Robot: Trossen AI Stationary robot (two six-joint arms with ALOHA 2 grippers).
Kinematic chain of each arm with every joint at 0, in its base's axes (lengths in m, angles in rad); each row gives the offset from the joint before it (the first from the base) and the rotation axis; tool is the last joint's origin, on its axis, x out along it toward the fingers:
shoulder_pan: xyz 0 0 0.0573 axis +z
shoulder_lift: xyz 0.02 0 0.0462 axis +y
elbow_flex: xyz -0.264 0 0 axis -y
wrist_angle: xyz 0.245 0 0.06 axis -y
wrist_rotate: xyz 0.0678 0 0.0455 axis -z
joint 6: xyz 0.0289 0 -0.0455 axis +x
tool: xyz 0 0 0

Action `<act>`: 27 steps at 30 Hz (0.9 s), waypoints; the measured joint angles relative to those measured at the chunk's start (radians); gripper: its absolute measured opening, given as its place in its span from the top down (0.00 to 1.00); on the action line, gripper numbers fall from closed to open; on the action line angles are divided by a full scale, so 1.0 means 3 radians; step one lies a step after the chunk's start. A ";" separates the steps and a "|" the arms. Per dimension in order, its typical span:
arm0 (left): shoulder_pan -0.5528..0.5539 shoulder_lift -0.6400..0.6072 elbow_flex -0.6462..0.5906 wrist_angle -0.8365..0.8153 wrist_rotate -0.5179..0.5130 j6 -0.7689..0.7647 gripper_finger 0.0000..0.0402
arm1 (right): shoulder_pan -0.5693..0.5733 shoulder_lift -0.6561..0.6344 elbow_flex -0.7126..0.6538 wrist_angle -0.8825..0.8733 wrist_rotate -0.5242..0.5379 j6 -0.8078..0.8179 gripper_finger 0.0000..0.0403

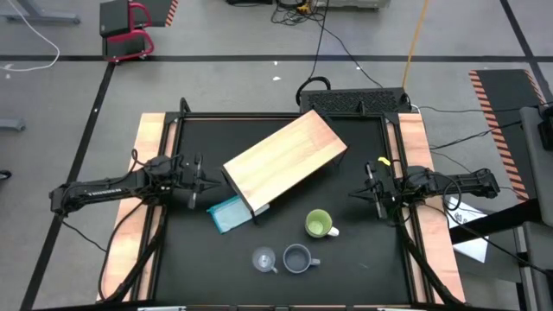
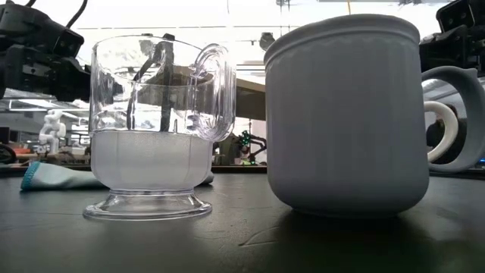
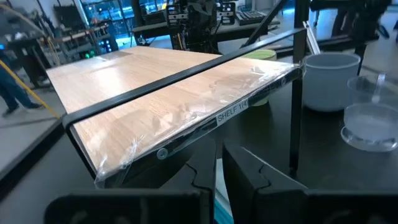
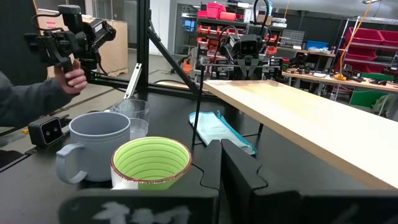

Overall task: Stack small to large cups/mugs on shelf
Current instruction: Put the transparent mug on the shelf

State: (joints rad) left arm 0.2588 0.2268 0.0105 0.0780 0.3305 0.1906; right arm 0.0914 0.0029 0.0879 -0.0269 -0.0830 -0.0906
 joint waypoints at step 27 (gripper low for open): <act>0.0000 0.0001 0.0000 0.0101 0.0000 -0.0313 0.92 | 0.0000 0.0000 0.0001 0.0001 0.0000 0.0000 1.00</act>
State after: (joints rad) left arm 0.2588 0.2272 0.0105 0.1083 0.3305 0.0966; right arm 0.0914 0.0030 0.0883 -0.0266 -0.0830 -0.0907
